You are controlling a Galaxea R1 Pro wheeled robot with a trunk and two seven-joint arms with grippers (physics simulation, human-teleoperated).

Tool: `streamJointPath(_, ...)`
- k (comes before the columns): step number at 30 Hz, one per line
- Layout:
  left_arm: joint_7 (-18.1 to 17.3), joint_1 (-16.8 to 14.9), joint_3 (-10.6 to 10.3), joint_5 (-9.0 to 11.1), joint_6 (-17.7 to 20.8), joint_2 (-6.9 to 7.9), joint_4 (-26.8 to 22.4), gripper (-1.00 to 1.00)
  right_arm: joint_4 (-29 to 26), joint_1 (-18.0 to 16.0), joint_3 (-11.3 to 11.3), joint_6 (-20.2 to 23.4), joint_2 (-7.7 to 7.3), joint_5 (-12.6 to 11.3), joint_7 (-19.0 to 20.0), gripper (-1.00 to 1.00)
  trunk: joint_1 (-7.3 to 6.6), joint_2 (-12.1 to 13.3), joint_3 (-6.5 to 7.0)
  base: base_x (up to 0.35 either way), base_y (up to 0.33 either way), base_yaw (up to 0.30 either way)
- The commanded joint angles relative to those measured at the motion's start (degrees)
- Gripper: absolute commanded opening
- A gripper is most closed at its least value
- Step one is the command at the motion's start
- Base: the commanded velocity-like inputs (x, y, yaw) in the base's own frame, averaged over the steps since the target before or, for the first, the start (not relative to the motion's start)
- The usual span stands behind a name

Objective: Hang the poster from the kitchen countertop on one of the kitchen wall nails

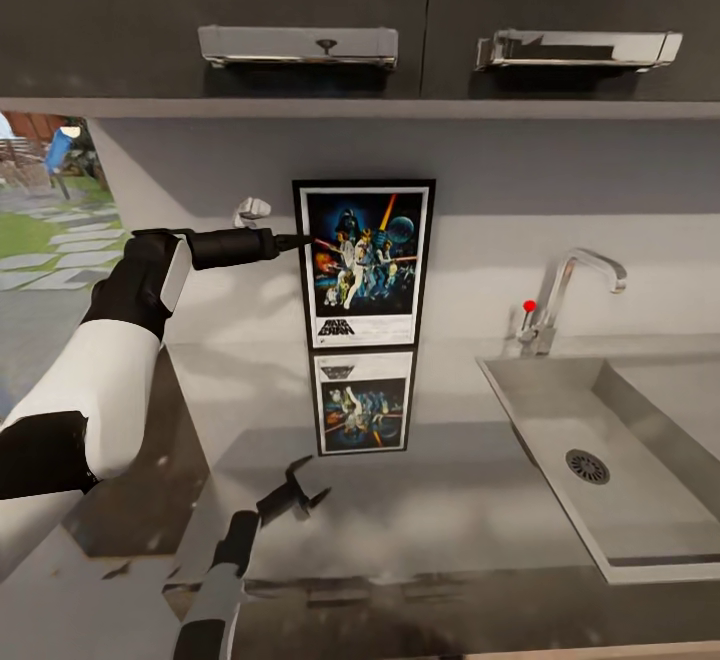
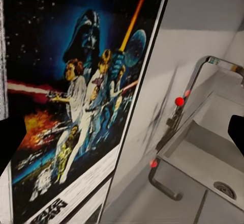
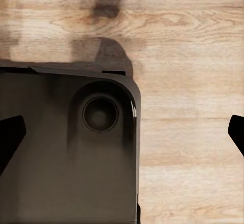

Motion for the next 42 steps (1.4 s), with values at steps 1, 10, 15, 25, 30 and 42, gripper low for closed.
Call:
streamJointPath(1, -0.16, -0.04, 0.11, -0.02, 0.50, -0.02, 0.02, 1.00, -0.09, 0.03, 0.01, -0.06, -0.01, 0.04, 0.00, 1.00, 0.00, -0.03, -0.14, 0.000, 0.000, 0.000)
streamJointPath(10, -0.02, -0.04, 0.13, -0.09, 0.57, -0.02, 0.11, 1.00, -0.09, 0.04, 0.01, -0.06, -0.01, 0.05, 0.00, 1.00, 0.00, -0.03, -0.94, 0.000, 0.000, 0.000)
streamJointPath(15, 2.45, -0.04, 0.16, -0.07, 0.57, -0.02, 0.15, 1.00, -0.09, 0.04, 0.01, -0.06, -0.01, 0.10, 0.00, 1.00, 0.00, -0.03, -1.38, 0.000, 0.000, 0.000)
streamJointPath(25, 7.30, -0.04, 0.02, 0.26, 0.57, -0.10, 0.21, 1.00, -0.09, 0.05, 0.07, -0.06, -0.01, 0.14, 0.00, 1.00, 0.00, -0.03, -2.28, 0.000, 0.000, 0.000)
streamJointPath(30, 7.50, -0.04, 0.00, 0.27, 0.59, -0.10, 0.10, 1.00, -0.09, 0.05, 0.15, -0.06, -0.01, 0.14, 0.00, 1.00, 0.00, -0.03, -2.73, 0.000, 0.000, 0.000)
streamJointPath(42, 7.64, -0.04, 0.00, 0.16, 0.61, -0.11, 0.09, 1.00, -0.09, 0.05, 0.16, -0.06, -0.01, 0.14, 0.00, 1.00, 0.00, -0.03, -3.30, 0.000, 0.000, 0.000)
